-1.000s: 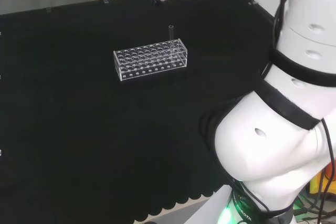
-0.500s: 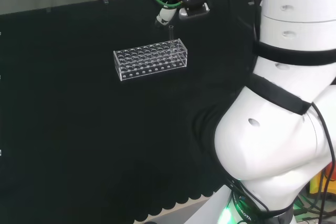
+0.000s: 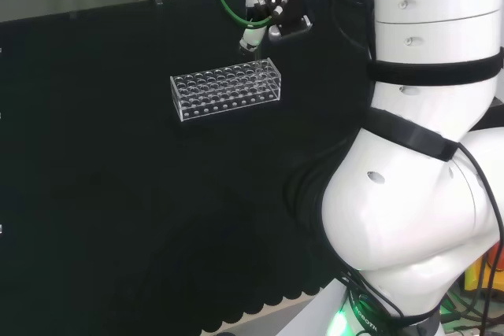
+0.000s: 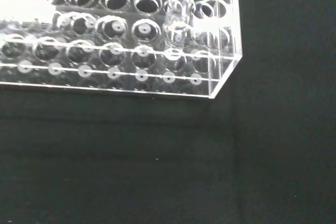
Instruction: Pick up the test tube.
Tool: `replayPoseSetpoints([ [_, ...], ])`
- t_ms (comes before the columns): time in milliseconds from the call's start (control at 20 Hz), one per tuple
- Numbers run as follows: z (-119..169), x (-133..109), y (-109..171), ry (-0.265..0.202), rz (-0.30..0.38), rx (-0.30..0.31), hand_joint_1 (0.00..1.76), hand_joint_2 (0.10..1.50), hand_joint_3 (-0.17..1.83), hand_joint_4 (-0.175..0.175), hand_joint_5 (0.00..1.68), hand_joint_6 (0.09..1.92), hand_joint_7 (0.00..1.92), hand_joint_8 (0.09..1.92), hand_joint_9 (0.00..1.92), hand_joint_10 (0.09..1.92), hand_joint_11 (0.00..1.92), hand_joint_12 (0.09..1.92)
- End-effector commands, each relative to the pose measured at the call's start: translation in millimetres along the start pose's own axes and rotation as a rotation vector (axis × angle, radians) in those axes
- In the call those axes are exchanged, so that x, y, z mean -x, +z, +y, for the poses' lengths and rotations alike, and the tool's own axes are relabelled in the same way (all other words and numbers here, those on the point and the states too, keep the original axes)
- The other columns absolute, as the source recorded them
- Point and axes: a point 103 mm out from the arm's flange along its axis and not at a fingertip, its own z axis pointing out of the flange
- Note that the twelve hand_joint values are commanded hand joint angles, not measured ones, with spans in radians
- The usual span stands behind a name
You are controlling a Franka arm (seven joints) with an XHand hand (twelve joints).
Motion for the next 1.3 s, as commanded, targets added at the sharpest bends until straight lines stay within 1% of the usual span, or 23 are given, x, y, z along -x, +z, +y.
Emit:
replayPoseSetpoints([
  [50, 7, 3, 6, 0.013, -0.024, -0.014, 0.73, 0.84, 0.34, -0.072, 0.49, 0.09, 0.66, 0.80, 0.50, 0.82, 0.05, 1.58],
  [250, 15, -1, 12, 0.020, -0.014, -0.014, 0.75, 0.82, 0.38, -0.074, 0.54, 0.14, 0.74, 0.78, 0.55, 0.79, 0.09, 1.57],
  [350, 17, -4, 15, 0.022, -0.006, -0.006, 0.77, 0.81, 0.41, -0.075, 0.56, 0.19, 0.79, 0.76, 0.60, 0.77, 0.12, 1.55],
  [600, 20, -11, 19, 0.031, 0.022, 0.011, 0.81, 0.78, 0.48, -0.087, 0.55, 0.52, 0.92, 0.72, 0.73, 0.70, 0.21, 1.51],
  [800, 23, -14, 23, 0.040, 0.020, 0.023, 0.85, 0.77, 0.52, -0.096, 0.60, 0.66, 1.03, 0.70, 0.88, 0.66, 0.34, 1.46],
  [1000, 27, -15, 26, 0.053, 0.023, 0.036, 0.90, 0.75, 0.55, -0.104, 0.70, 0.71, 1.14, 0.67, 1.02, 0.61, 0.46, 1.40],
  [1150, 33, -15, 28, 0.067, 0.040, 0.049, 0.93, 0.75, 0.57, -0.109, 0.75, 0.71, 1.18, 0.66, 1.07, 0.60, 0.49, 1.38],
  [1300, 38, -15, 27, 0.083, 0.064, 0.074, 0.96, 0.74, 0.60, -0.118, 0.83, 0.69, 1.26, 0.62, 1.12, 0.57, 0.52, 1.36],
])
